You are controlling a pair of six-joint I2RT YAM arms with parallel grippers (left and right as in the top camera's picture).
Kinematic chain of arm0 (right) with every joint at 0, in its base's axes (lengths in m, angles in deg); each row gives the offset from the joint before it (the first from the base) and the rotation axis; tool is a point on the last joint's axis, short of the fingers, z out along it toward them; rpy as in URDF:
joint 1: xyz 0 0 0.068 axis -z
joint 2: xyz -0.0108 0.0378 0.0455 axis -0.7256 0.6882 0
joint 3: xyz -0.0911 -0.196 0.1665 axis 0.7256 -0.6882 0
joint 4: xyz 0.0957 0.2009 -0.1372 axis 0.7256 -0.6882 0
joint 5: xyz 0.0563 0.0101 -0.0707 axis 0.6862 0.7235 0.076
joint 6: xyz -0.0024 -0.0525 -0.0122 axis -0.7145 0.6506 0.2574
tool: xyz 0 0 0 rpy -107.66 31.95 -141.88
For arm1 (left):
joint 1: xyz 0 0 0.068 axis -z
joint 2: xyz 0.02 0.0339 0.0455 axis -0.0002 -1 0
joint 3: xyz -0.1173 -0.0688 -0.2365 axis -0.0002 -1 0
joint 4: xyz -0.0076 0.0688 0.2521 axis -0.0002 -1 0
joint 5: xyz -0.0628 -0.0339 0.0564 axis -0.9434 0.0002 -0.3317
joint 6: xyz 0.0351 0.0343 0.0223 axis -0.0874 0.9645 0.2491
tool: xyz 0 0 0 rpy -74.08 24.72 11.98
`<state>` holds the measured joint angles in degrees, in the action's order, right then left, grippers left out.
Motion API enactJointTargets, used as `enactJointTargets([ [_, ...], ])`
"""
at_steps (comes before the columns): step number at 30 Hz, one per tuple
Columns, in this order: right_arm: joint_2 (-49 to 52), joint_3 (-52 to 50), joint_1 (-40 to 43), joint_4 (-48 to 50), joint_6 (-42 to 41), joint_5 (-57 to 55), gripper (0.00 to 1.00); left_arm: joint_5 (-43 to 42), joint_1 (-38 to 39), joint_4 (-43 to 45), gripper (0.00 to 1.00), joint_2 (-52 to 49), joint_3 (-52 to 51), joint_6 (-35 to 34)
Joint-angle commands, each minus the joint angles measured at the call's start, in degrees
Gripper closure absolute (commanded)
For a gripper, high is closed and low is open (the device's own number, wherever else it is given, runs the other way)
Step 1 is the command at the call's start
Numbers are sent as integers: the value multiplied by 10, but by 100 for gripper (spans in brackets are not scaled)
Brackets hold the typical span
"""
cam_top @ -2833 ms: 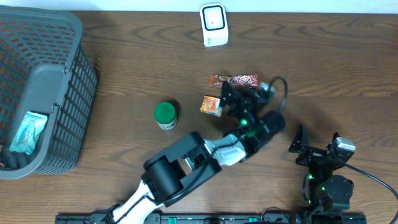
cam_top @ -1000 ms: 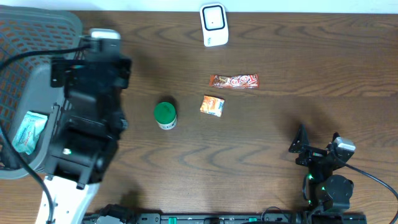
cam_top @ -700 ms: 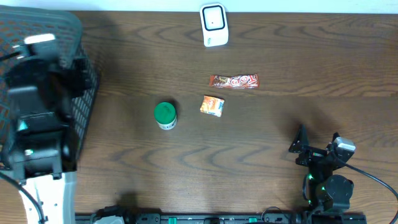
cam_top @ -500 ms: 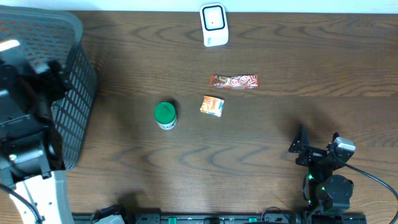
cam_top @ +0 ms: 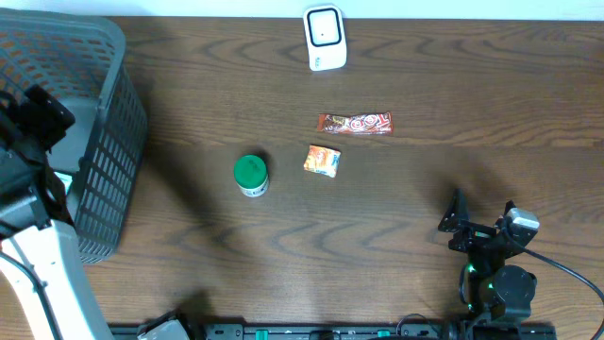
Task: Scan the item barcode
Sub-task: 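Move the left gripper back over the basket toward the green wipes pack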
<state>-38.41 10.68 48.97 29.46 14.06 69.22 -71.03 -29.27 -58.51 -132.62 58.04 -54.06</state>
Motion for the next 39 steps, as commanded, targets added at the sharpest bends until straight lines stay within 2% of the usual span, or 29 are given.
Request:
enactJointTargets([
  [1,-3,-3,5,0,1,-3,1,-7,-6,14,2,-30,19,-28],
  [15,-3,-3,5,0,1,-3,1,-7,-6,15,2,-108,18,-28],
  [39,-3,-3,5,0,1,-3,1,-7,-6,-137,2,-107,18,-26],
])
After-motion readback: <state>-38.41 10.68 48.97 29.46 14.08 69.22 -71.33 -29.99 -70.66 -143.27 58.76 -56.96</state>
